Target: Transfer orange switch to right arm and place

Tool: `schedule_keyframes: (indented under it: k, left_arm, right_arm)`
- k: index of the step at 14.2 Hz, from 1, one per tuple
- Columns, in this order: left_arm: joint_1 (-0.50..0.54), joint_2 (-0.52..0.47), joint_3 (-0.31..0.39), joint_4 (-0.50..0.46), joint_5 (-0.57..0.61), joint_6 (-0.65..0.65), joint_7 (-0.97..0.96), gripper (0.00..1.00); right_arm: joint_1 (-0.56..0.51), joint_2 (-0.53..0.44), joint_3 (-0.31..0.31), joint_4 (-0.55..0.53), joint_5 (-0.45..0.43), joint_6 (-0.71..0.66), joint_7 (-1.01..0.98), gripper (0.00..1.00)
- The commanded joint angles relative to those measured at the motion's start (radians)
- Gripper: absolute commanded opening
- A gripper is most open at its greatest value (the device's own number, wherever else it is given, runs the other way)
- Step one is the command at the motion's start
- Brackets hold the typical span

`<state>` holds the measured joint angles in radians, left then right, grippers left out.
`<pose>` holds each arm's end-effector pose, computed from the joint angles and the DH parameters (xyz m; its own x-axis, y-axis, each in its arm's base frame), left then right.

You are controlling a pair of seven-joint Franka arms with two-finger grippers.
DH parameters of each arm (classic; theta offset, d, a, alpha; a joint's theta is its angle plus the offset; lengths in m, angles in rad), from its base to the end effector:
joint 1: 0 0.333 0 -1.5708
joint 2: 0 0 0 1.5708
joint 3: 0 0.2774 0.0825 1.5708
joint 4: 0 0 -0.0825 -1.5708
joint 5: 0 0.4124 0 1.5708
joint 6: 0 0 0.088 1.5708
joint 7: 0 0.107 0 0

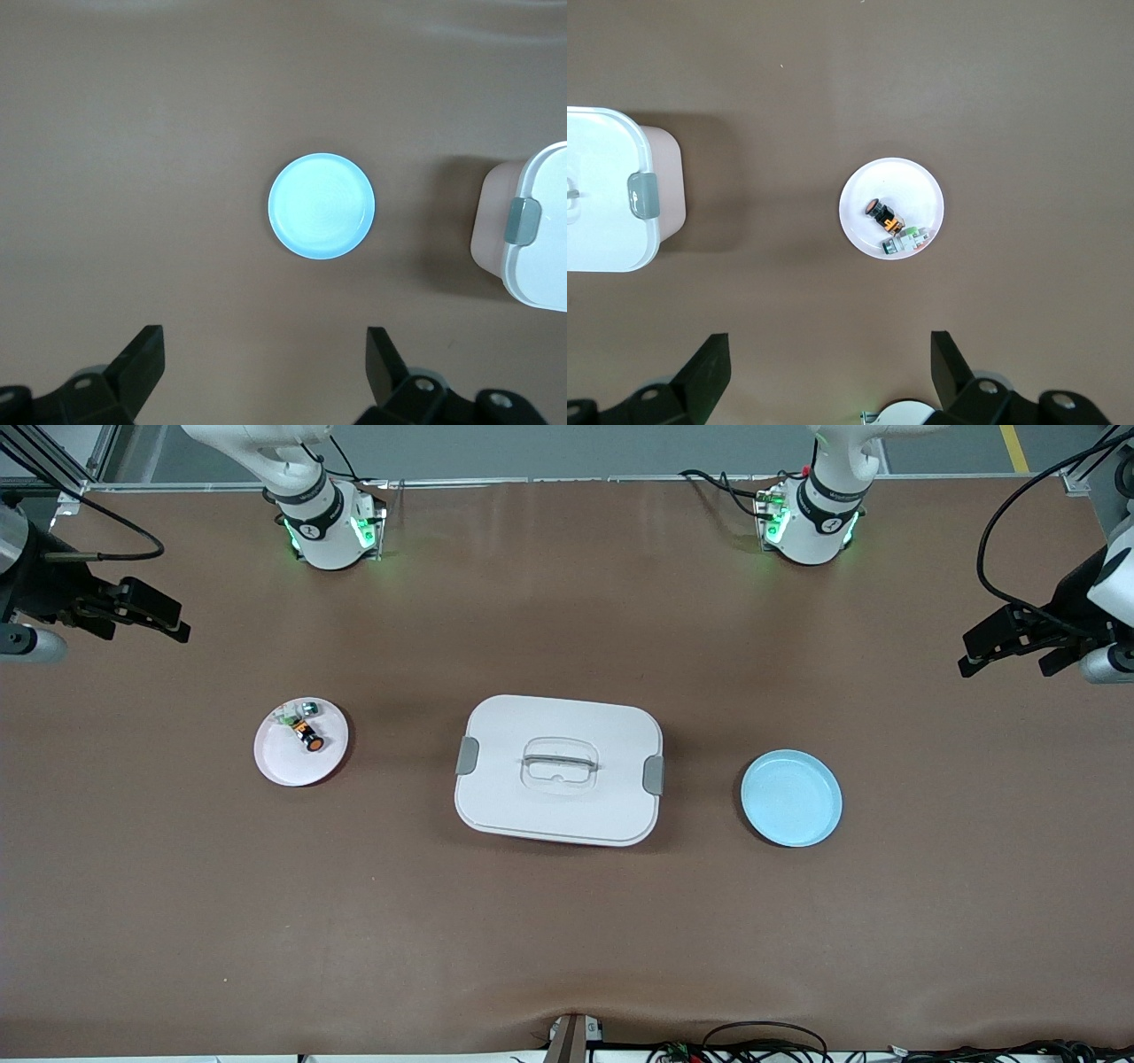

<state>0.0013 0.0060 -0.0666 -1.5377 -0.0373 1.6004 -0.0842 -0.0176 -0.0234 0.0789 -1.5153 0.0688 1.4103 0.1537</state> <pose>0.5866 -0.0421 0.6018 0.9984 0.0201 0.0533 0.0178 -0.9989 0.0423 0.5580 0.0430 0.6134 0.9926 -0.0814 -0.0905 -0.0865 -0.9948 -0.0535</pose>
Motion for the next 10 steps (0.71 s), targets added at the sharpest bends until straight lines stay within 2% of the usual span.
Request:
schedule_keyframes:
  k: [1,8,10]
  left_arm:
    - [0.0,0.005,-0.001,0.017,0.016,-0.017,0.006,1.0]
    - [0.0,0.005,-0.001,0.017,0.016,-0.017,0.004,1.0]
    - [0.0,0.006,-0.001,0.017,0.016,-0.017,0.004,1.0]
  right_arm:
    - [-0.008,-0.029,0.001,-0.037,0.002,0.021,0.001,1.0]
    - [-0.022,-0.027,0.001,-0.036,-0.003,0.044,-0.013,1.0]
    - [-0.022,-0.027,0.002,-0.034,-0.056,0.049,-0.145,1.0]
